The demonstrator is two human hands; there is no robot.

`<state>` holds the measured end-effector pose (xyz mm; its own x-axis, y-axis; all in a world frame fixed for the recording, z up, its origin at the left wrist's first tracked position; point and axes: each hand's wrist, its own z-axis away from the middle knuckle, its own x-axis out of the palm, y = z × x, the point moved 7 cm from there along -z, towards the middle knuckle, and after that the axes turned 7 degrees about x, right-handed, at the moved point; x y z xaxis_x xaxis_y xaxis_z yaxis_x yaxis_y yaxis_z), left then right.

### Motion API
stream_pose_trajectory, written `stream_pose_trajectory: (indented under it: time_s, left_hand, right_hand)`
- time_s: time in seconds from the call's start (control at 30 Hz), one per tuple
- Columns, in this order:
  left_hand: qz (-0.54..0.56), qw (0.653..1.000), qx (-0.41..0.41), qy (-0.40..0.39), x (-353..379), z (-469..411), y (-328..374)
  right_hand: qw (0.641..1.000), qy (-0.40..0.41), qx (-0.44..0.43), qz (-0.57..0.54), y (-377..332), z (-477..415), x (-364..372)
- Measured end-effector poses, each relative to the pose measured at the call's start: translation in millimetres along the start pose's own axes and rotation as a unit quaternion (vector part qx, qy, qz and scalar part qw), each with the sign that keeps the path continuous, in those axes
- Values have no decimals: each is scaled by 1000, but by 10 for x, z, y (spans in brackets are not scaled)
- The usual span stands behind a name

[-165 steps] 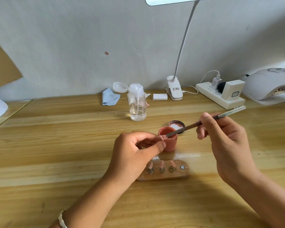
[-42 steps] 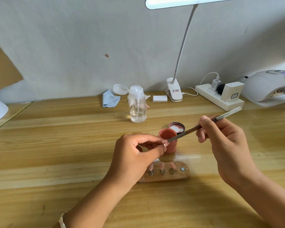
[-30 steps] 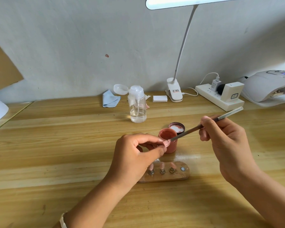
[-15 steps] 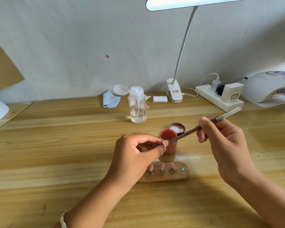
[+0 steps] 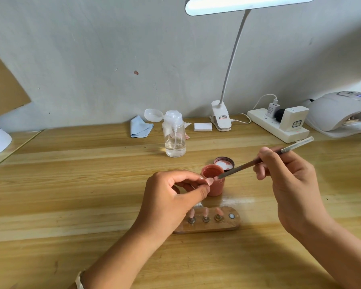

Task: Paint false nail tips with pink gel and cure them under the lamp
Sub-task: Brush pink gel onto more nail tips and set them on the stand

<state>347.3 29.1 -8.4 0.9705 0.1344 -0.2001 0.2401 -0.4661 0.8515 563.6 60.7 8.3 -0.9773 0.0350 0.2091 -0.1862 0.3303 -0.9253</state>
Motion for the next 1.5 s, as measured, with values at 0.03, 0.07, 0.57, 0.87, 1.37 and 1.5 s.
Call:
stream_pose_trajectory:
  time_s: [0.03, 0.07, 0.57, 0.87, 1.37, 1.5]
  left_hand:
    - [-6, 1000, 3, 2, -4, 0, 1]
    - [-13, 1000, 5, 4, -9, -1, 1]
    - [11, 1000, -14, 16, -10, 5, -20]
    - [19, 999, -28, 13, 11, 11, 10]
    - [4, 1000, -12, 12, -4, -5, 20]
    - [9, 1000, 11, 10, -5, 7, 51]
  right_hand:
    - [1000, -5, 0, -1, -4, 6, 9]
    - [1000, -10, -1, -1, -9, 10, 21]
    - [1000, 8, 6, -18, -22, 2, -2]
    - [999, -47, 2, -2, -40, 70, 126]
    - [1000, 10, 17, -9, -15, 17, 8]
    - [1000, 19, 20, -6, 7, 3, -25]
